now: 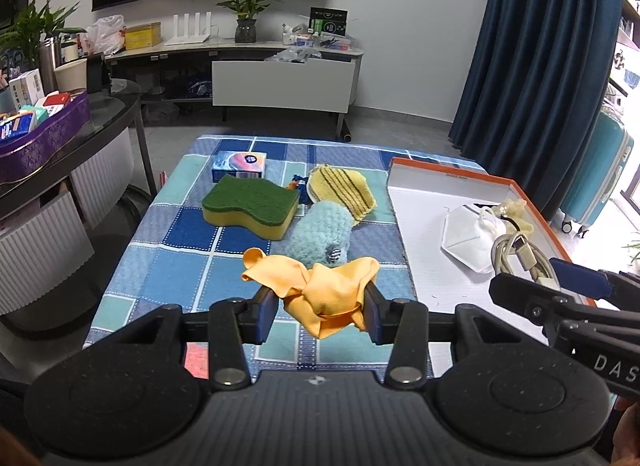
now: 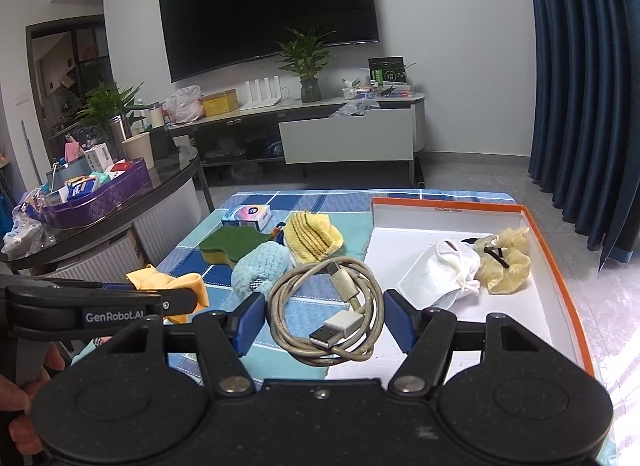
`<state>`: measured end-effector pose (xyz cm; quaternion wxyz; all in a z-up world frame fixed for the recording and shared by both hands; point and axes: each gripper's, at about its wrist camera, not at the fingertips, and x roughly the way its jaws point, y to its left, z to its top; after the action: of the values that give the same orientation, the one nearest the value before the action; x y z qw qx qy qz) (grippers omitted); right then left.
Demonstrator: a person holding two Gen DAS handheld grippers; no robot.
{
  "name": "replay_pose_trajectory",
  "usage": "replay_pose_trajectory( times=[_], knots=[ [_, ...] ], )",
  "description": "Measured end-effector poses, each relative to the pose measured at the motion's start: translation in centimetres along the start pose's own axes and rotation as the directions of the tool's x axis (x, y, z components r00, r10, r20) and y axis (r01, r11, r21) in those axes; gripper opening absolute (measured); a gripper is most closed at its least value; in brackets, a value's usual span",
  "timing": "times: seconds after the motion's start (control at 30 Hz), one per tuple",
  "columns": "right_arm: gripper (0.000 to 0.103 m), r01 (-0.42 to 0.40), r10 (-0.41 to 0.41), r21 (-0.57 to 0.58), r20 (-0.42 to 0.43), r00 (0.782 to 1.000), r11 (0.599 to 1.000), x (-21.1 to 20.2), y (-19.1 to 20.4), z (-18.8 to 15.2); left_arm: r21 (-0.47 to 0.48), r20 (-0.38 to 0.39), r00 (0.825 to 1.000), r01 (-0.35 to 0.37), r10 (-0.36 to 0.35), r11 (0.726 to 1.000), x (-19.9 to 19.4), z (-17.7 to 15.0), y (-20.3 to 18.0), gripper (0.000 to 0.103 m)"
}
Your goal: Organize soft objects
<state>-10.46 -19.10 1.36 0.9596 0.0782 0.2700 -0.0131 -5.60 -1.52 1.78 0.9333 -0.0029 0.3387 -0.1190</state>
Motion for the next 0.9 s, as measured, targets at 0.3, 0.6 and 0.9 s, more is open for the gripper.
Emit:
replay_pose_trajectory(
  times=[0.3,0.6,0.9],
  knots=[
    [0.078,0.020,-0.020,0.017,0.008,1.000,1.000,-0.5,-1.0,0.0,0.010,-0.007,1.000,0.022,-0.022,1.000,0.0,-0.2,-0.9,0.045],
    [0.078,0.036,-0.036,0.030,0.016,0.999,0.999,-0.9,-1.8,0.0,0.023,-0.007,0.999,0.035,-0.035,0.999,0.2,-0.2,-1.8,0.045],
    [0.078,0.051,-0.052,0.047,0.026,0.998,0.998,-1.3,-2.5,0.1,0.035,-0.007,0.999,0.049,-0.049,0.998,0.2,-0.2,-2.7,0.045]
  ],
)
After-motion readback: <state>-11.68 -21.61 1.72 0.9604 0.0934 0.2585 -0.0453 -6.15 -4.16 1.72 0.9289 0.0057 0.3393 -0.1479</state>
